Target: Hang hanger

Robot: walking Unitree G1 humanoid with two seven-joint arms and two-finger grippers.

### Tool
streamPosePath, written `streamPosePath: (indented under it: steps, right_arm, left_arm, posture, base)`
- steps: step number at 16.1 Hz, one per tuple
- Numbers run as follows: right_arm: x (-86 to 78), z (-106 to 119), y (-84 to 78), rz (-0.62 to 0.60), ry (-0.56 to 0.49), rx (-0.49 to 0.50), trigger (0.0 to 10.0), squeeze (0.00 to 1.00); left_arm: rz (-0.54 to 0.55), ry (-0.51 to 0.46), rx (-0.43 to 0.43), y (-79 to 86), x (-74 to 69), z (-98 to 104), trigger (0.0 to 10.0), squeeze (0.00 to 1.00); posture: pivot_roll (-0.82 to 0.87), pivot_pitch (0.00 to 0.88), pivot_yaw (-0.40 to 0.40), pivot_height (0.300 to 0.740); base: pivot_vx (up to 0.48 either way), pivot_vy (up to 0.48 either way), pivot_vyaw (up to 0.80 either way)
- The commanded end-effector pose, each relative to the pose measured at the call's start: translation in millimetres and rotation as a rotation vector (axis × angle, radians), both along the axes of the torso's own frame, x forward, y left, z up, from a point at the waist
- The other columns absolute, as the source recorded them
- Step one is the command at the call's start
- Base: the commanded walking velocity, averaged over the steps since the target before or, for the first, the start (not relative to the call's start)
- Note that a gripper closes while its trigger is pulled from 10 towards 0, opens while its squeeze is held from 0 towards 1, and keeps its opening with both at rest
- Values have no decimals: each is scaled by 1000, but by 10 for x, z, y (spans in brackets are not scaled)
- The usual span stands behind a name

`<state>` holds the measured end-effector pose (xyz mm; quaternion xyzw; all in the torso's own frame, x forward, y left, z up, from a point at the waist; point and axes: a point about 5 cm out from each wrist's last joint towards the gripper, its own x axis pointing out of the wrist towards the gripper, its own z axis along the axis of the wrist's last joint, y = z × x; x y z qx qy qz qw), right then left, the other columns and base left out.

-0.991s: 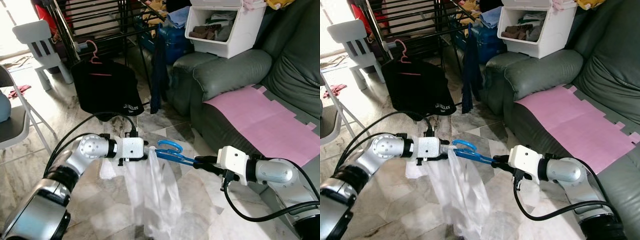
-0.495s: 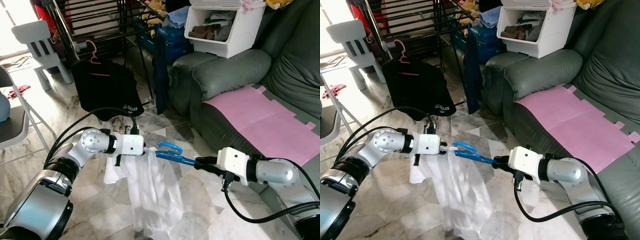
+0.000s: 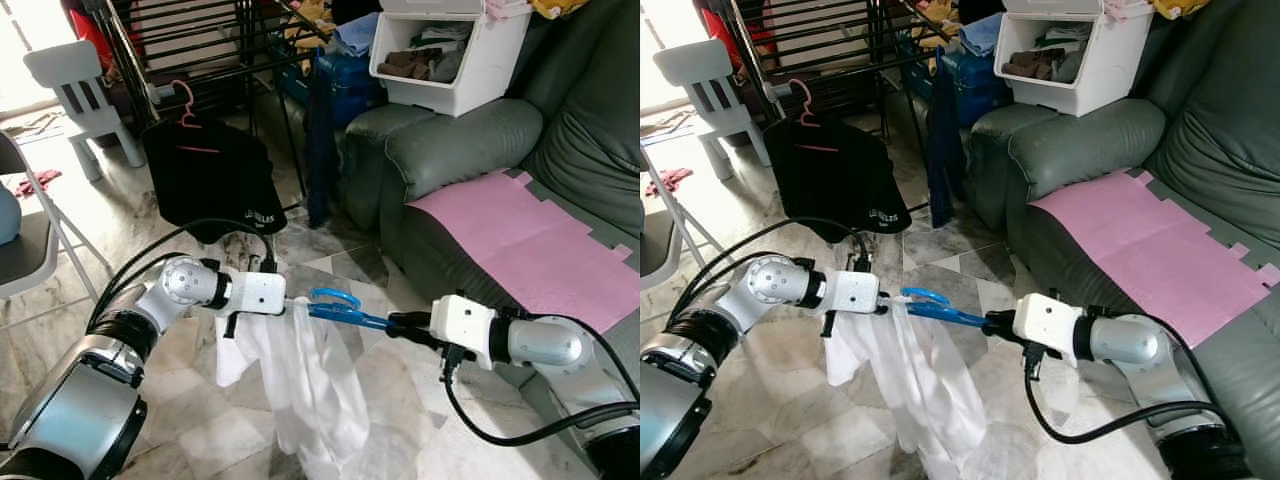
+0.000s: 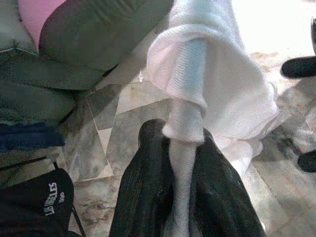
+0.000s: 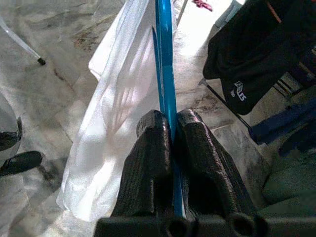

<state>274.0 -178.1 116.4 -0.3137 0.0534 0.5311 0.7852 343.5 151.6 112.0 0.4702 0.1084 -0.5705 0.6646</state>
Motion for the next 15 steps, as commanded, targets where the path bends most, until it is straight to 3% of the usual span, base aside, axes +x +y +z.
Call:
streamPosePath:
  steps: [1, 2, 4, 5, 7, 9, 10, 11, 13, 14, 15]
  right_arm:
    - [27, 53, 36, 7, -8, 33, 10000, 1000]
    - [15, 13, 13, 13, 14, 10, 10000, 1000]
    - [80, -93, -186, -2, -62, -230, 10000, 1000]
    - [190, -74, -311, -69, -133, -317, 10000, 1000]
    - [404, 104, -505, -272, -227, -302, 10000, 1000]
    - [504, 225, -620, -381, -286, -297, 10000, 1000]
    - [559, 331, -670, -443, -335, -274, 10000, 1000]
    - [613, 450, -686, -508, -411, -216, 10000, 1000]
    - [622, 449, -619, -535, -438, -107, 10000, 1000]
    - [575, 363, -500, -512, -399, -18, 10000, 1000]
    - [550, 327, -447, -496, -376, 16, 10000, 1000]
  left_arm:
    - [53, -39, -69, 23, 70, 116, 0, 0]
    - [83, -40, -102, 32, 79, 119, 0, 0]
    - [182, -35, -121, 127, 85, 53, 0, 0]
    - [222, -57, -99, 208, 73, 1, 0, 0]
    - [289, -35, -145, 306, 32, -67, 0, 0]
    - [340, -26, -160, 375, 9, -116, 0, 0]
    - [408, -22, -185, 444, -1, -153, 0, 0]
    - [509, -8, -263, 509, -3, -180, 0, 0]
    - [626, -8, -394, 538, 54, -120, 0, 0]
    - [698, -7, -505, 539, 101, -58, 0, 0]
    - [724, -9, -537, 542, 117, -39, 0, 0]
  posture:
    - [-176, 0, 61, 740]
    - [-175, 0, 59, 740]
    - [-175, 0, 57, 740]
    - [-175, 0, 58, 740]
    - [-174, 0, 60, 740]
    - [-173, 0, 60, 740]
    - [-176, 0, 61, 740]
    - [-178, 0, 61, 740]
    - [-174, 0, 57, 740]
    - [-171, 0, 57, 740]
    - [-171, 0, 57, 740]
  base:
    - [0, 0, 0]
    - [0, 0, 0]
    - [0, 0, 0]
    - [0, 0, 0]
    - [0, 0, 0]
    - [0, 0, 0]
    - [0, 0, 0]
    - [0, 0, 0]
    - [0, 0, 0]
    - [0, 0, 0]
    - [0, 0, 0]
